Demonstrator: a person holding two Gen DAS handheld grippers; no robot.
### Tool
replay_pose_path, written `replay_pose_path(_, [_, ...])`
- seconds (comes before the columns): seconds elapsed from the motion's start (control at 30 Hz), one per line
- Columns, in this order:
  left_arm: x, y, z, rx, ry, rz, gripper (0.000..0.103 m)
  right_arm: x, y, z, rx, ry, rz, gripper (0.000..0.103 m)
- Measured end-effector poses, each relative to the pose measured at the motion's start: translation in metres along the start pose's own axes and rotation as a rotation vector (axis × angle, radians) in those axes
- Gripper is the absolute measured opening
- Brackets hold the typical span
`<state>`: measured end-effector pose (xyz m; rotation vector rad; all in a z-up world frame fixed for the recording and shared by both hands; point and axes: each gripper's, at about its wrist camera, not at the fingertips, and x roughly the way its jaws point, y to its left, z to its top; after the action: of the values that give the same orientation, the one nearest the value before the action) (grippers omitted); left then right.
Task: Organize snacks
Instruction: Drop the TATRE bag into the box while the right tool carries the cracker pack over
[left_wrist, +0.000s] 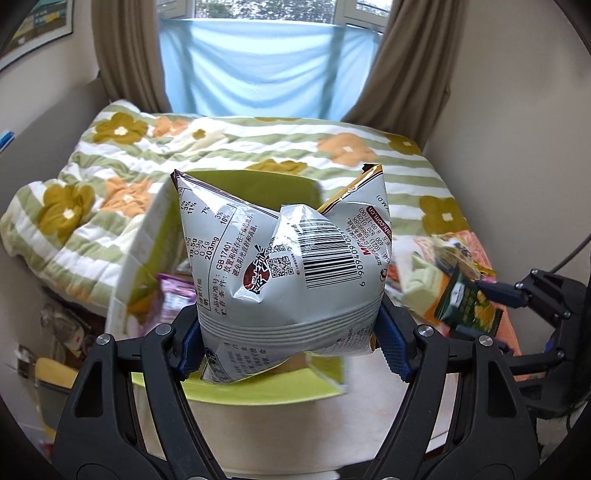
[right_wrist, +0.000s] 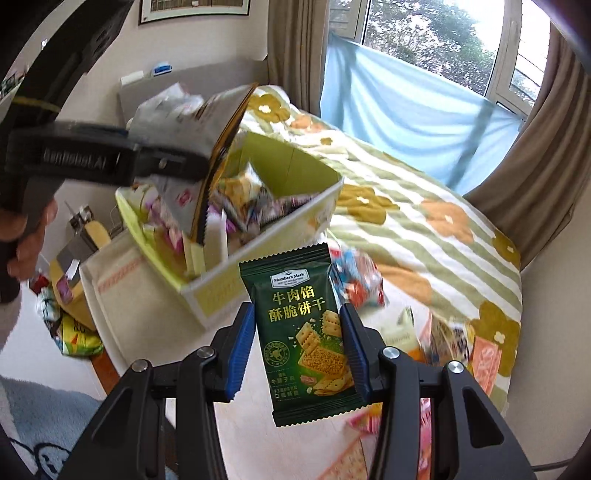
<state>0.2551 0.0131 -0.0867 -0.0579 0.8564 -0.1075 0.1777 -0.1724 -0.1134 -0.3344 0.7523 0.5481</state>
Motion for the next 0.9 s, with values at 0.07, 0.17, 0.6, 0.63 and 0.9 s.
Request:
replay_pose_path(0.07, [0.004,0.024,0.008,-0.010,-0.001,0.003,0.074,0.008,0.008,0.019,0.024,-0.008,0.004,0.043])
replay_pose_path(0.17, [0.016,0.060,0.015,-0.020,0.021,0.015,0.075,0.025,0.020,0.045,0.055,-0.010,0.005,0.043])
replay_pose_path(0.6, [0.099,0.129,0.035,0.063,0.166,0.004,0.084,0.101,0.055,0.114,0.279,0.033,-0.026,0.043])
replay_pose_path(0.63, [0.104,0.129,0.037,0.070,0.173,-0.001,0.089,0.104,0.055,0.115,0.288,0.034,-0.031,0.043])
replay_pose_path(0.9, [0.106,0.135,0.033,0.026,0.190,-0.025,0.103,0.119,0.051,0.123,0.316,0.074,-0.051,0.043])
